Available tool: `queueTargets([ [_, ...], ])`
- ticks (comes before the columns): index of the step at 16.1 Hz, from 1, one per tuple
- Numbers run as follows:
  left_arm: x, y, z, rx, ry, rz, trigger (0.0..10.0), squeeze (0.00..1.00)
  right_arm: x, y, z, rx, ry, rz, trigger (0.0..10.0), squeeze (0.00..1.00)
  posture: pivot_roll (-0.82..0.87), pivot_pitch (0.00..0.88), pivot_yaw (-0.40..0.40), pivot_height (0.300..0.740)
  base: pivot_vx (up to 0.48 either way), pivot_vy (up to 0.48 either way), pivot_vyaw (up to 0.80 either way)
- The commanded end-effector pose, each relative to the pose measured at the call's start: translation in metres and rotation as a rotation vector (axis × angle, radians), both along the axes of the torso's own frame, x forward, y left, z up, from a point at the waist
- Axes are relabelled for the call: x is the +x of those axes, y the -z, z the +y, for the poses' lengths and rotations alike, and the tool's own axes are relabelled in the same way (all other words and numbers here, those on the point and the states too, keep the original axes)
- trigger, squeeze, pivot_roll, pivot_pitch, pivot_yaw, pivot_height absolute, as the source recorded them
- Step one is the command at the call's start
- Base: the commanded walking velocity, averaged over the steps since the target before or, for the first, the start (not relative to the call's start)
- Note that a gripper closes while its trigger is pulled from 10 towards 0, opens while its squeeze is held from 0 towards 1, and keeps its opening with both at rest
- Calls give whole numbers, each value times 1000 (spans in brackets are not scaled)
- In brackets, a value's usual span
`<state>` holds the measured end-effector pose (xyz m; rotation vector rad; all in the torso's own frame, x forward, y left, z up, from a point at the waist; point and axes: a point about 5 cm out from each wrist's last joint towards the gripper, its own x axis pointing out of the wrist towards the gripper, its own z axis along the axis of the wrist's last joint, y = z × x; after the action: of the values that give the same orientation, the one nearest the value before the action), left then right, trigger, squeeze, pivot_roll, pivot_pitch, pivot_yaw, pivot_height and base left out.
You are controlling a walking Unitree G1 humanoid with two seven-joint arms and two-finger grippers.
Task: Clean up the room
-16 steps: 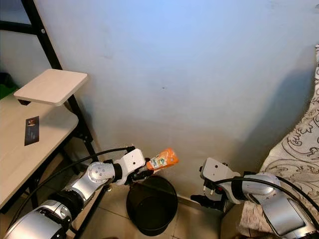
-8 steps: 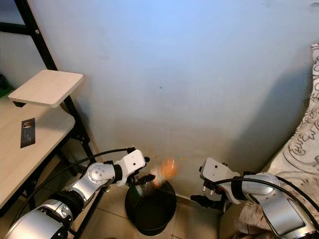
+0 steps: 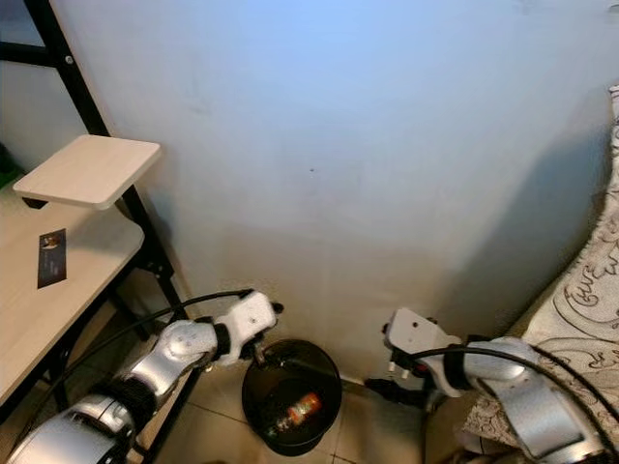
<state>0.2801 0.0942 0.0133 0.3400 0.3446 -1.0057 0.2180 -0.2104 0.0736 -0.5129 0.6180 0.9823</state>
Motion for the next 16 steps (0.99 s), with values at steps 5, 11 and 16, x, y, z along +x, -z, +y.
queueTargets([
  [5, 8, -54, 22, -245, -283, -176, 10000, 1000, 13, 2, 36, 285, 408, -170, 10000, 0, -41, 0, 91, 740, 0, 0, 0],
  [11, -20, -61, 62, -232, -676, -196, 10000, 506, 26, 6, 52, 463, 835, -232, 10000, 0, 20, 0, 70, 740, 0, 0, -227],
  [16, -40, -65, 81, -167, -746, -185, 10000, 0, 19, 14, 58, 471, 910, -184, 10000, 0, 77, 0, 16, 740, 0, 0, -784],
])
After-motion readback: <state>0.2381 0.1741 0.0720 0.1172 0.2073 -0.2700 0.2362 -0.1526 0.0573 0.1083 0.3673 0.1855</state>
